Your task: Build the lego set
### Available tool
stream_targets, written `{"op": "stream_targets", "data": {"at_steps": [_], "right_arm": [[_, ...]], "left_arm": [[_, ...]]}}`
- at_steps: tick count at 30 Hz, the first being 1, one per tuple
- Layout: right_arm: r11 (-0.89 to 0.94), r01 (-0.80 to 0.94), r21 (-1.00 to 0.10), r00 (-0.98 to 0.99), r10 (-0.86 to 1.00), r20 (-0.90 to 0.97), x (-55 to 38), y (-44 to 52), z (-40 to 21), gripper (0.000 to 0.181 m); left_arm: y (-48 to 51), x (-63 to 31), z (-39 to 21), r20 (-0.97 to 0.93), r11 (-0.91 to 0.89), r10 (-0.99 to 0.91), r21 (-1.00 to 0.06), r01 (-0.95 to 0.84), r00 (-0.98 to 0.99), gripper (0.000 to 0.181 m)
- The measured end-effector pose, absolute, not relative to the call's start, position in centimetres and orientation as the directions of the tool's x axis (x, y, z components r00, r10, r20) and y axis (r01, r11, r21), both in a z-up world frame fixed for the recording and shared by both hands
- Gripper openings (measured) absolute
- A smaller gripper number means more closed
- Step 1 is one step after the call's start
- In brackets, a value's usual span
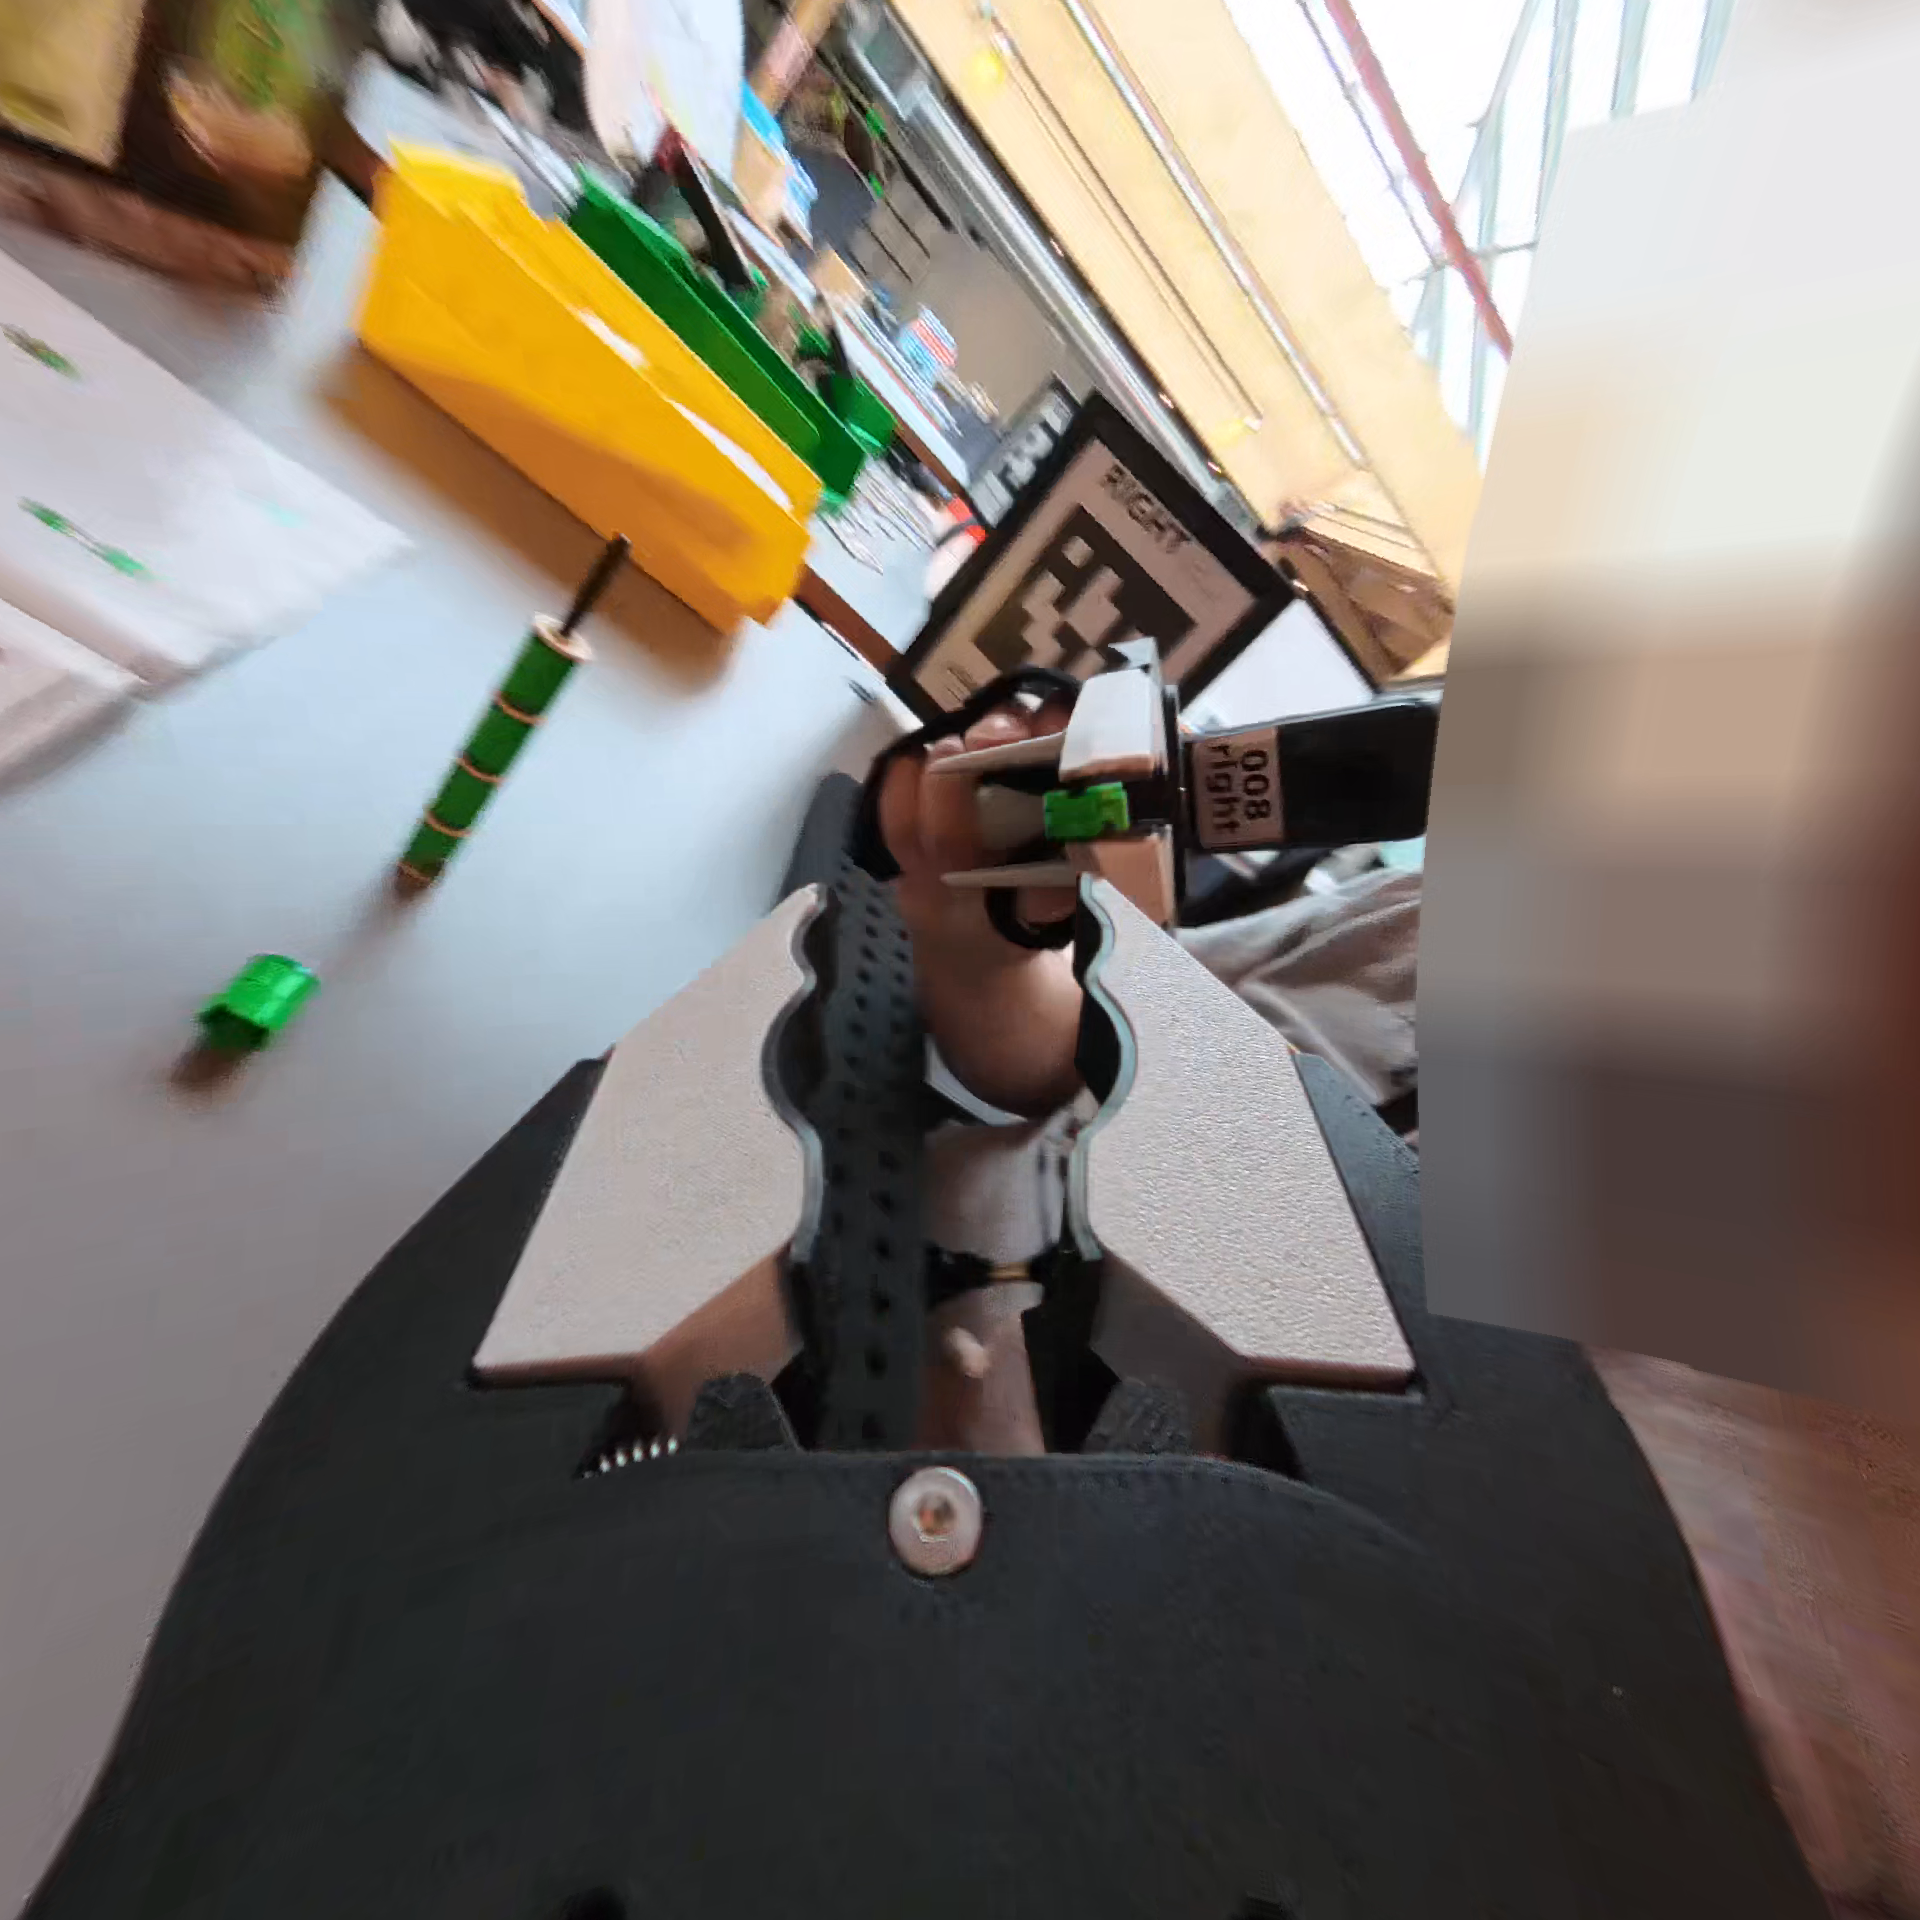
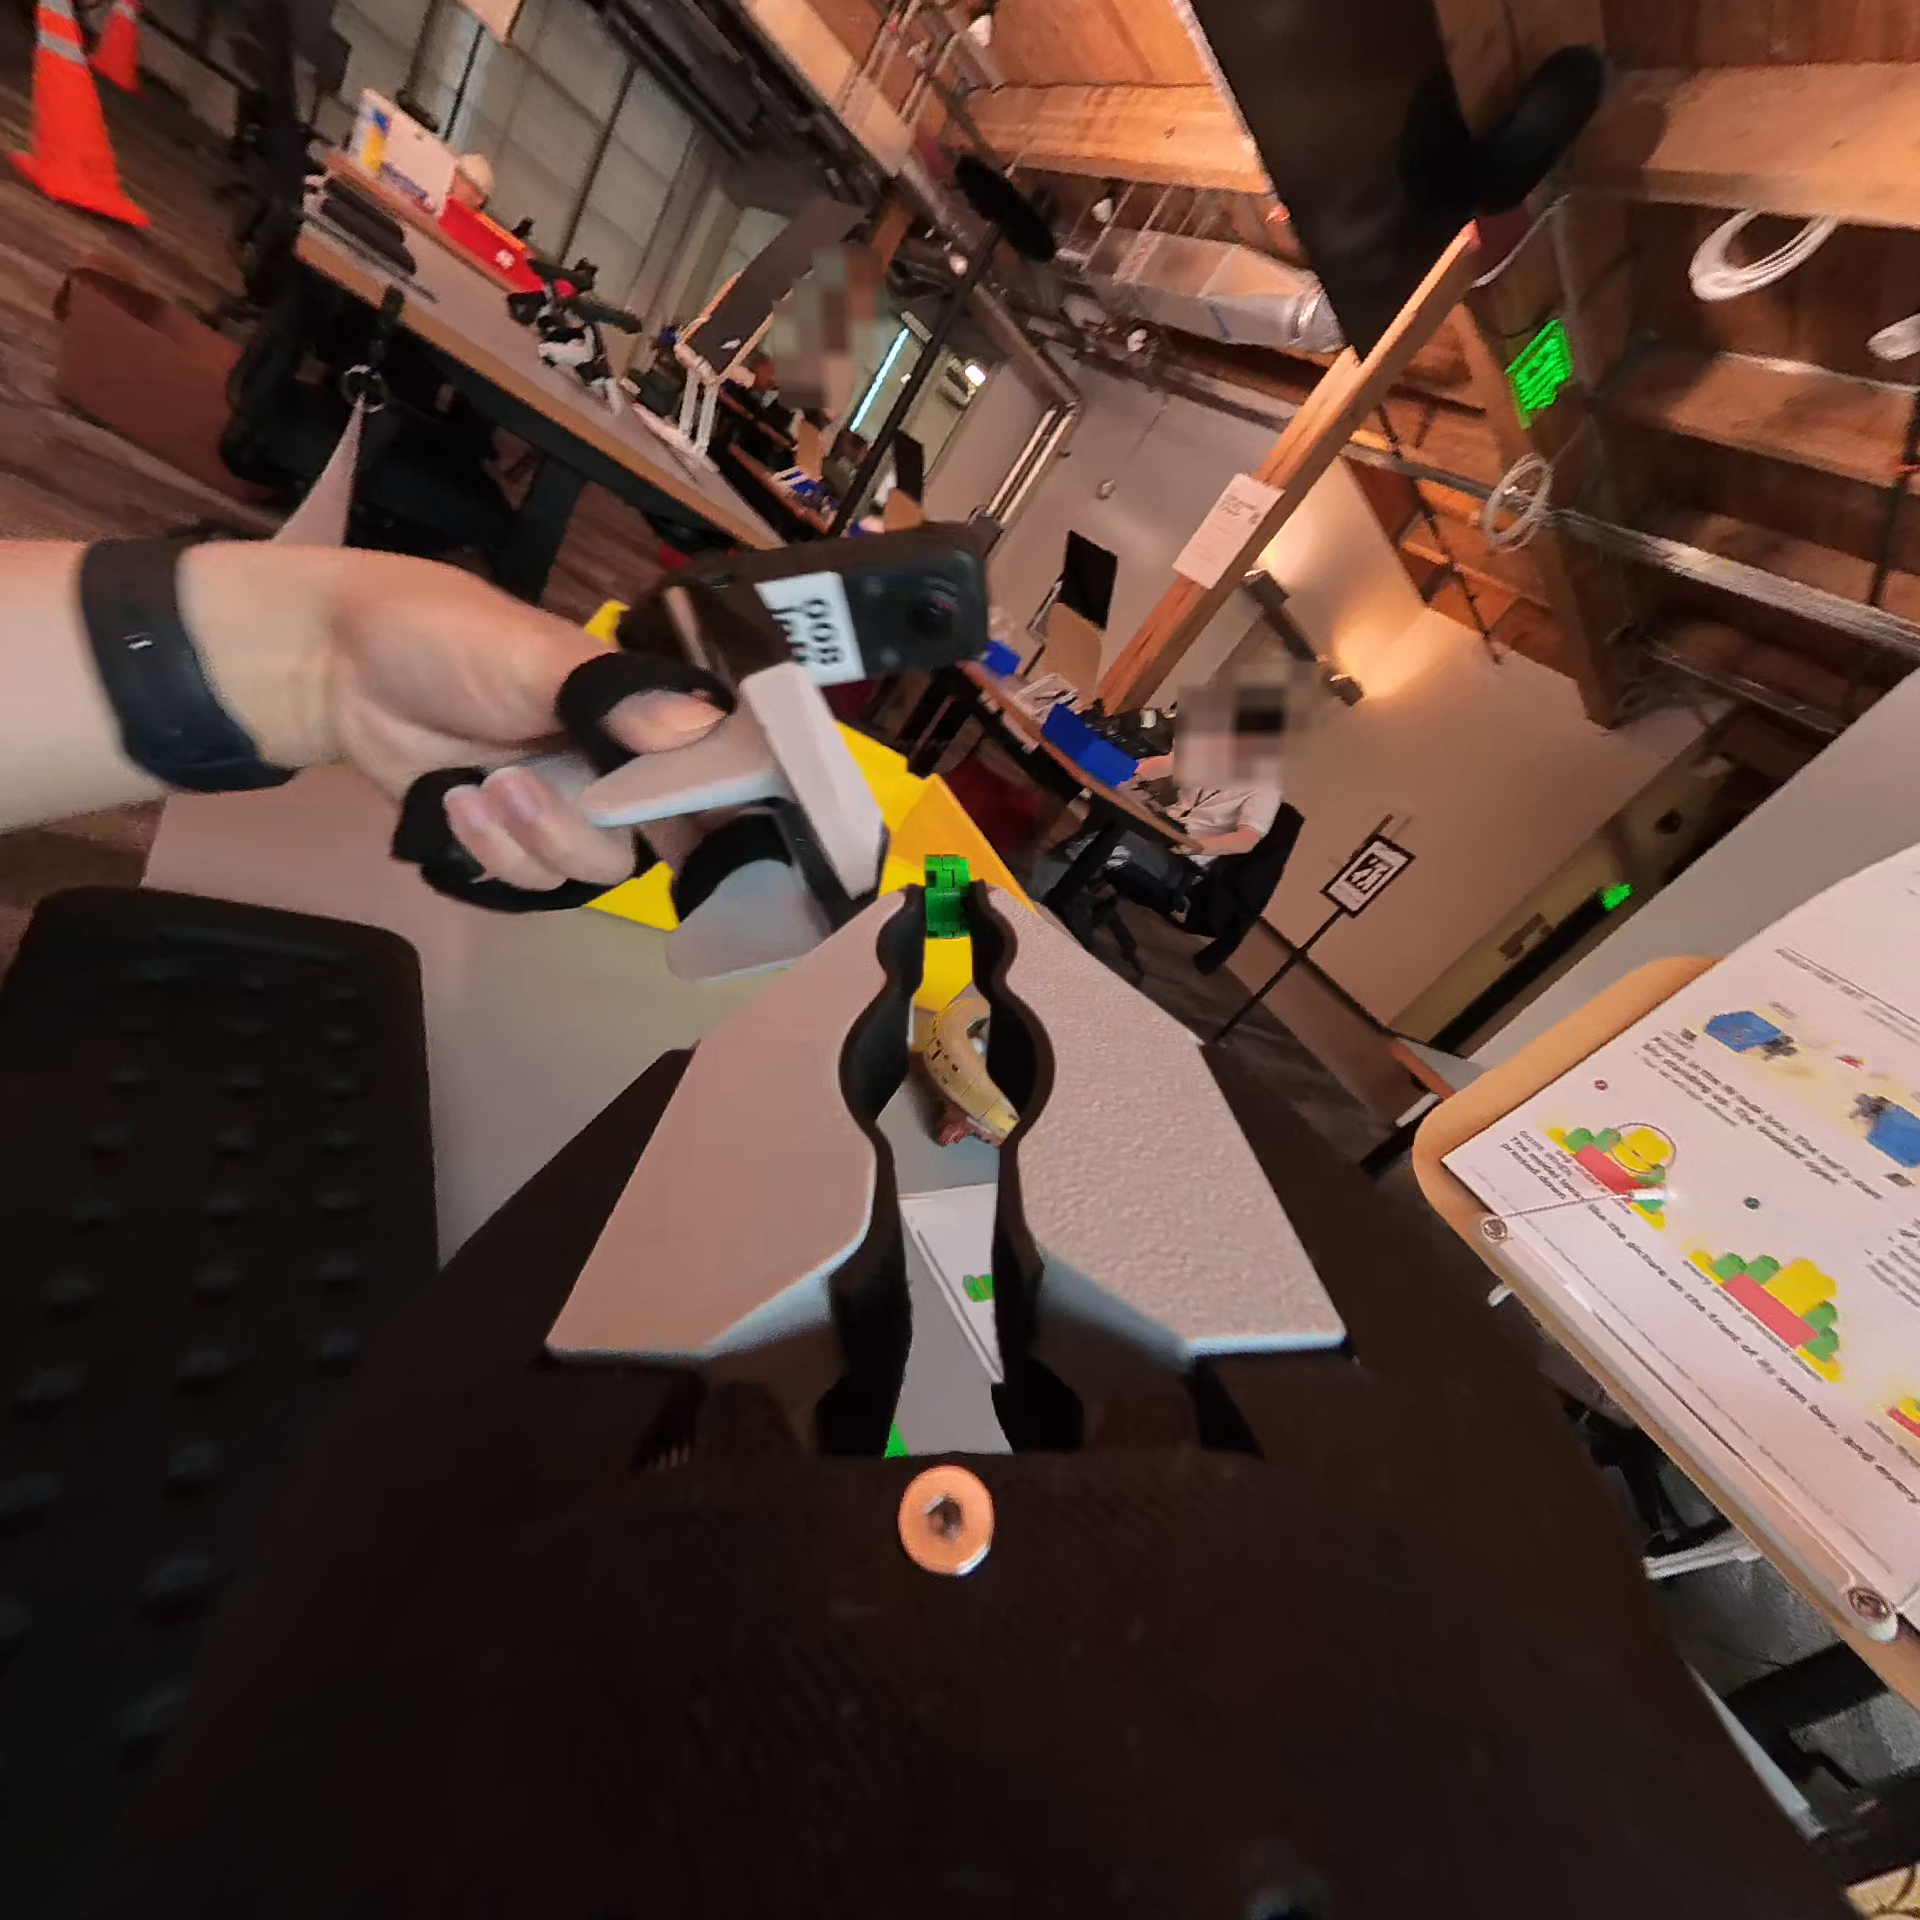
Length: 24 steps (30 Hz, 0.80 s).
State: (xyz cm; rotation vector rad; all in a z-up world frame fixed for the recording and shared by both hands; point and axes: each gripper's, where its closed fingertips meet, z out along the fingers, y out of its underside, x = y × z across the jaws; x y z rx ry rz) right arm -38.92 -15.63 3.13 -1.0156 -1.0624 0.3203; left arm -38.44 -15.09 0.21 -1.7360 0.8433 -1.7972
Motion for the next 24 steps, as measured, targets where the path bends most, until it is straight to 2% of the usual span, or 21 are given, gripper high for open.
{"op": "stream_targets", "data": {"at_steps": [2,5,7,12,20,21,24], "right_arm": [[0.563,0.224,-0.795,0.511,0.627,0.588,-38.8,-16.0,3.2,0.006],[0.597,0.247,-0.763,0.488,0.604,0.63,-39.3,-16.5,2.8,0.006],[0.609,0.248,-0.753,0.487,0.594,0.64,-39.5,-16.7,2.8,0.006],[0.617,0.257,-0.744,0.481,0.586,0.652,-39.9,-16.9,2.6,0.006],[0.597,0.285,-0.749,0.49,0.581,0.65,-40.1,-16.6,1.8,0.006],[0.598,0.284,-0.75,0.484,0.586,0.65,-40.2,-16.6,1.7,0.007],[0.52,0.321,-0.792,0.495,0.621,0.608,-39.1,-15.2,1.0,0.028]], "left_arm": [[-15.8,-38.8,1.0,0.64,-0.643,-0.766,-0.765,0.047,-0.068,0.039],[-16.7,-38.9,1.7,0.669,-0.68,-0.733,-0.716,0.155,-0.126,0.044],[-17.1,-39.0,2.2,0.664,-0.682,-0.731,-0.7,0.212,-0.161,0.038],[-17.4,-38.5,2.6,0.631,-0.647,-0.759,-0.703,0.295,-0.16,0.016],[-16.9,-38.5,1.6,0.621,-0.592,-0.783,-0.72,0.362,-0.046,0.014],[-17.0,-38.6,1.6,0.623,-0.594,-0.781,-0.718,0.364,-0.045,0.014],[-16.6,-39.5,1.1,0.637,-0.602,-0.77,-0.715,0.357,-0.023,0.014]]}}
